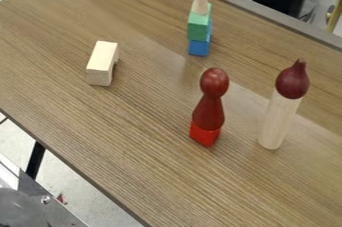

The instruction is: Pick the white above the tower and put on the table

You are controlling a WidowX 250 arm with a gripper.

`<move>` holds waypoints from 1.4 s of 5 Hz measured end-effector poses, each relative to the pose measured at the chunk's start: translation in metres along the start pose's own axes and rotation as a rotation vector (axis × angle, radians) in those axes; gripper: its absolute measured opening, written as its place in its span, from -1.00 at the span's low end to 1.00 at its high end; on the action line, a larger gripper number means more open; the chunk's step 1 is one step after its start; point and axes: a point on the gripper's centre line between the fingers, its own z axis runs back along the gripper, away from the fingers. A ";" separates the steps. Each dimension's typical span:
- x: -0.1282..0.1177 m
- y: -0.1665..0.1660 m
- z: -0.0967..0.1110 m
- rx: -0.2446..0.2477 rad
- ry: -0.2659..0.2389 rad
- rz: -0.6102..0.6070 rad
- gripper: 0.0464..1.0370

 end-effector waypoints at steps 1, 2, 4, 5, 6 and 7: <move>0.012 -0.007 -0.015 0.049 -0.006 -0.014 0.93; 0.018 -0.008 -0.024 0.069 -0.009 -0.017 0.93; 0.032 -0.017 -0.033 0.043 0.006 0.003 0.93; 0.038 -0.019 -0.032 0.006 0.019 0.019 0.93; 0.042 -0.021 -0.037 0.002 0.034 0.014 0.86; 0.042 -0.021 -0.040 0.001 0.040 0.020 0.25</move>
